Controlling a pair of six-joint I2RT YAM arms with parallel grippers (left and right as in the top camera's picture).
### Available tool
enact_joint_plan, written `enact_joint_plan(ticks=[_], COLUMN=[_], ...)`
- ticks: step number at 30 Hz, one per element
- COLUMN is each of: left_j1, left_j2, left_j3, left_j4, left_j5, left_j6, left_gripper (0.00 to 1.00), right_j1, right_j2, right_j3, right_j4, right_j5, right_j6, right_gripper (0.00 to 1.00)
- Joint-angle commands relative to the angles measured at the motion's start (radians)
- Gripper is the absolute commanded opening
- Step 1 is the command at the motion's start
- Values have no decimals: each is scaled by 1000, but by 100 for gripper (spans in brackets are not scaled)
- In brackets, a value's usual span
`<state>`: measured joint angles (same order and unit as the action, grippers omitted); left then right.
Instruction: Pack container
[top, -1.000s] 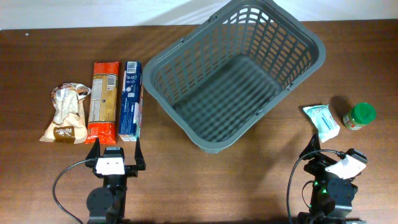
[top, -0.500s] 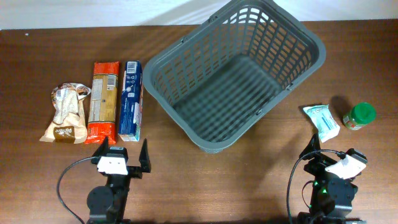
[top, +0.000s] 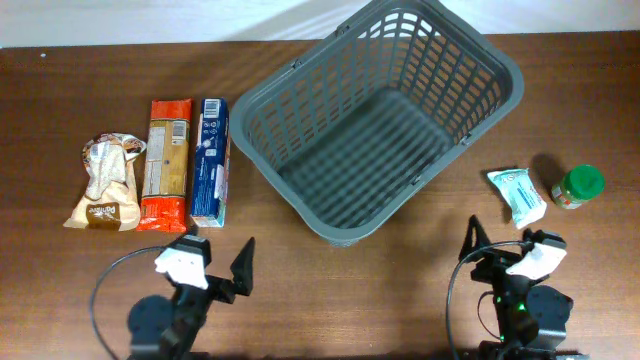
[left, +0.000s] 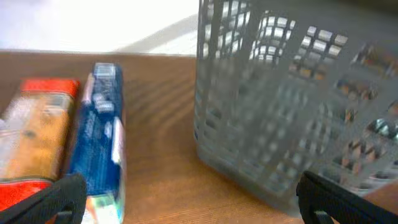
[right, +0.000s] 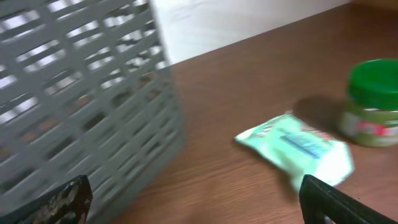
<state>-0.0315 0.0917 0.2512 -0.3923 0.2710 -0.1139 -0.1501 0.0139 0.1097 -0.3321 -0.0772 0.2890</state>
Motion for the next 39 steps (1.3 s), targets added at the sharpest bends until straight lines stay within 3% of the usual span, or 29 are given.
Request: enact_joint_plan(ticks=[1, 9, 16, 22, 27, 32, 39], left_j1=[0, 0, 0, 0, 0, 0, 0], left_j2=[32, 222, 442, 679, 931, 1127, 1207], left_j3=[151, 385, 613, 898, 1197, 1455, 1596], left_j4=[-68, -269, -280, -359, -566, -806, -959], left_j5=[-79, -96, -97, -96, -92, -35, -2], left_j6=[7, 108, 131, 131, 166, 168, 159], left_gripper=[99, 99, 99, 99, 99, 99, 99], right_j1=[-7, -7, -7, -7, -7, -7, -7], right_j2=[-10, 64, 314, 682, 999, 1180, 1241], right_j3=[82, 379, 665, 1051, 1500, 1807, 1899], right_j4=[-63, -294, -377, -560, -783, -940, -961], right_j5=[-109, -15, 90, 90, 90, 90, -24], right_j6=[-10, -311, -319, -319, -319, -319, -315], right_gripper=[99, 99, 99, 99, 99, 99, 99])
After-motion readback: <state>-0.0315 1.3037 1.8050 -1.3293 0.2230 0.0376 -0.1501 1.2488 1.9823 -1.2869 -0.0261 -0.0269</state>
